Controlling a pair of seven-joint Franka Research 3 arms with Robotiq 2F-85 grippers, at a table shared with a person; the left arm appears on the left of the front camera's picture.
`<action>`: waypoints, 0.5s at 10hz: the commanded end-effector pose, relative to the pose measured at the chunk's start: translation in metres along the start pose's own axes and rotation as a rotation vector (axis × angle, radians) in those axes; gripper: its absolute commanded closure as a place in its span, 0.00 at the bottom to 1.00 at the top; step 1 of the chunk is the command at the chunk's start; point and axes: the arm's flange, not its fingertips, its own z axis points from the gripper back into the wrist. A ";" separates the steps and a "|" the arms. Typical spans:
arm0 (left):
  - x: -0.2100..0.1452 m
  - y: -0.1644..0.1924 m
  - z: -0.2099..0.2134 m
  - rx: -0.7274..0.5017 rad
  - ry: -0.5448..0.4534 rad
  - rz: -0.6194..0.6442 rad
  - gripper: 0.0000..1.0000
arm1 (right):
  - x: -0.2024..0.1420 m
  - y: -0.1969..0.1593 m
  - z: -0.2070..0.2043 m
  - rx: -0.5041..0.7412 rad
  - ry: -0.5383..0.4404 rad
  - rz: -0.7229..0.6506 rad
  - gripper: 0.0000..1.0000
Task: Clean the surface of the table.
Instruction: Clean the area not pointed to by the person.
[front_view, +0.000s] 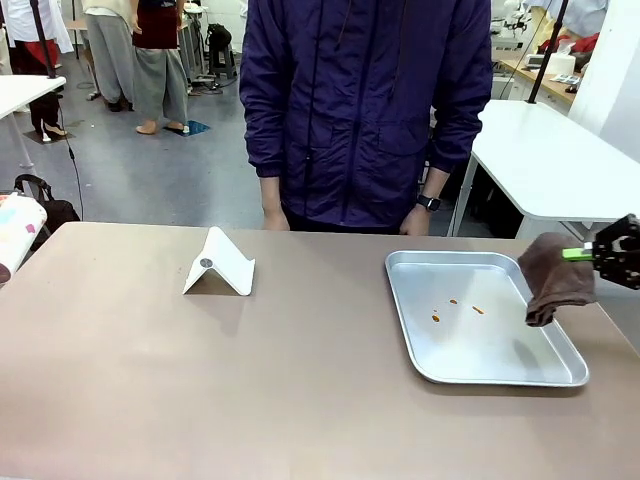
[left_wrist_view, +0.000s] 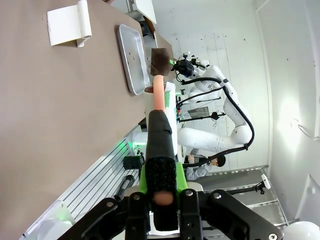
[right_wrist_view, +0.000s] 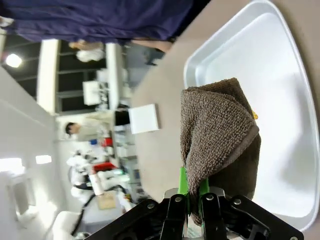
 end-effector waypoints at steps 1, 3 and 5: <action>-0.001 -0.004 -0.001 -0.011 -0.012 -0.004 0.78 | 0.015 0.004 -0.019 -0.178 0.030 0.056 0.93; -0.001 -0.004 -0.001 -0.011 -0.012 -0.004 0.78 | 0.031 0.014 -0.036 -0.309 0.052 0.138 0.93; -0.001 -0.004 -0.001 -0.011 -0.012 -0.004 0.78 | 0.044 0.017 -0.052 -0.425 0.074 0.190 0.93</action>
